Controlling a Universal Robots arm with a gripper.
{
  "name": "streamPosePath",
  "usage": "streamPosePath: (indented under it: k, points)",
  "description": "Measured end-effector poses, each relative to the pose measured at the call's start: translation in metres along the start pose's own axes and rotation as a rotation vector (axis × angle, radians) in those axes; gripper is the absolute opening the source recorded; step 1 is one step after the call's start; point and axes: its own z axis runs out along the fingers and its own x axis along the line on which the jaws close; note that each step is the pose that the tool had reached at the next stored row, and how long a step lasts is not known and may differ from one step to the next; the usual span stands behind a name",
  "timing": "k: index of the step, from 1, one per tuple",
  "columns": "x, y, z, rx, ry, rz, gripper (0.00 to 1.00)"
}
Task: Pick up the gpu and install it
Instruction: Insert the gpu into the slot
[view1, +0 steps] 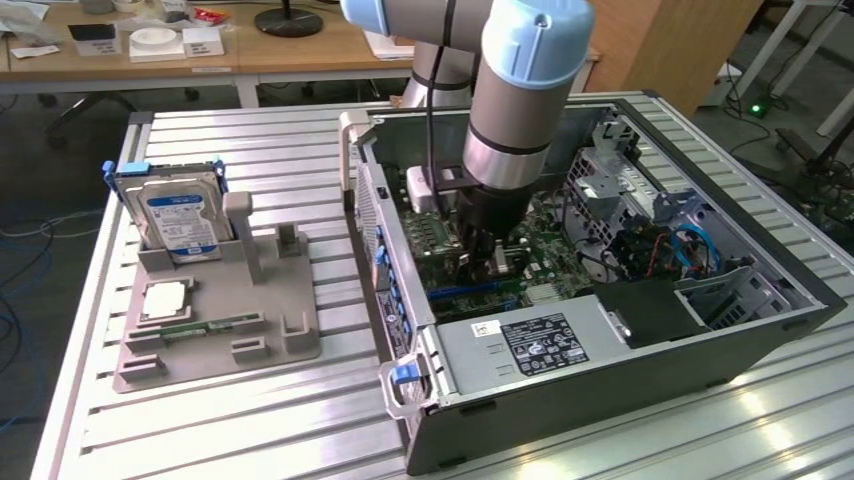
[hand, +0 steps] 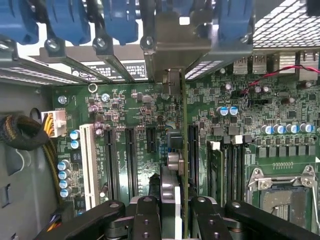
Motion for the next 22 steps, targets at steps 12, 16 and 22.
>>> streamPosePath:
  k: [12, 16, 22]
  points:
    - [0.0002, 0.0003, 0.0047, -0.0001, -0.0016, -0.001, 0.28]
    - [0.0003, 0.0003, 0.0052, -0.0003, -0.0015, -0.001, 0.28]
    - [0.0002, 0.0003, 0.0054, -0.0002, -0.0018, -0.001, 0.28]
